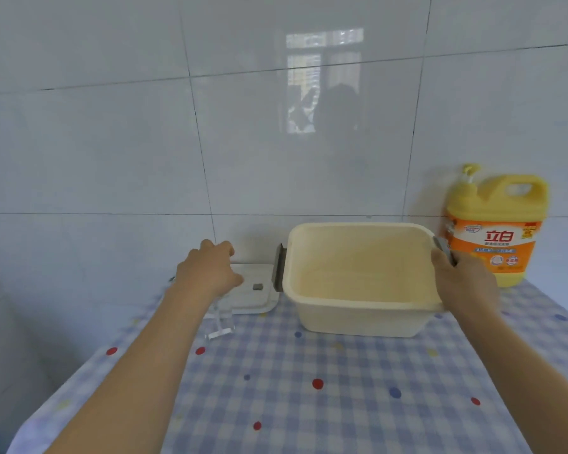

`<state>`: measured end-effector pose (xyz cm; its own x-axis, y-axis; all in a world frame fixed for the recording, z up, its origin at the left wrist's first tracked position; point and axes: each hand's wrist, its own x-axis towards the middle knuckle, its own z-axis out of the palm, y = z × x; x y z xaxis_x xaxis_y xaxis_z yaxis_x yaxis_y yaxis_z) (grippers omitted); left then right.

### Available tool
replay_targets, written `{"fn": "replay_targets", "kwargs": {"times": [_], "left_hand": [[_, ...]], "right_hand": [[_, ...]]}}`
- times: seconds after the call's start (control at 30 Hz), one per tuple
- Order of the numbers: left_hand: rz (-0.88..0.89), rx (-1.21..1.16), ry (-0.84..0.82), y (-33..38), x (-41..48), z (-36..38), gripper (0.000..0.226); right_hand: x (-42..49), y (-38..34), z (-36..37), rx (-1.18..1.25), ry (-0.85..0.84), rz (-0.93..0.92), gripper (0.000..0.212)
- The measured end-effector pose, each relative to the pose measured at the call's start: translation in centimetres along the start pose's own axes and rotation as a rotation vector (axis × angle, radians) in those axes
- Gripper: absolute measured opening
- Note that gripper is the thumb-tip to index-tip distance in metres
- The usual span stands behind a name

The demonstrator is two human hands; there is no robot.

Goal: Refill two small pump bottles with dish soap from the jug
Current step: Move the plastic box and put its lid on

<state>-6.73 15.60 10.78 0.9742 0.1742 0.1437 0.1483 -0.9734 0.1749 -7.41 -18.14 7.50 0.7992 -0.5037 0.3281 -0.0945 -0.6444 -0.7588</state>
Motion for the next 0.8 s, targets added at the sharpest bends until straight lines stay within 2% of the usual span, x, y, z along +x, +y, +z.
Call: {"fn": "replay_targets", "kwargs": {"times": [0.07,0.23,0.47,0.57,0.7,0.8], "left_hand": [[-0.020,0.047,-0.060,-0.8,0.1,0.2,0.051],[-0.020,0.123,-0.024,-1.4,0.9,0.6,0.028],[-0.029,0.027,0.005,-1.1,0.4,0.1,0.016],[-0.002,-0.047,0.105,-1.0,-1.0,-2.1,0.017],[0.081,-0.155,0.333,0.7,-4.0,-7.8,0.014],[0.241,-0.338,0.514,2.9,-5.9,-9.9,0.011]], "right_hand": [[-0.2,-0.4,0.6,-0.002,-0.013,0.000,0.035],[-0.6,-0.9,1.7,0.006,0.002,0.014,0.036],[-1.1,-1.1,2.5,-0.013,0.048,0.004,0.035],[-1.2,-0.9,2.6,-0.007,0.070,-0.006,0.034],[-1.5,-0.3,2.8,0.023,0.095,-0.013,0.033],[-2.2,0.0,2.6,0.064,0.119,-0.025,0.032]]}}
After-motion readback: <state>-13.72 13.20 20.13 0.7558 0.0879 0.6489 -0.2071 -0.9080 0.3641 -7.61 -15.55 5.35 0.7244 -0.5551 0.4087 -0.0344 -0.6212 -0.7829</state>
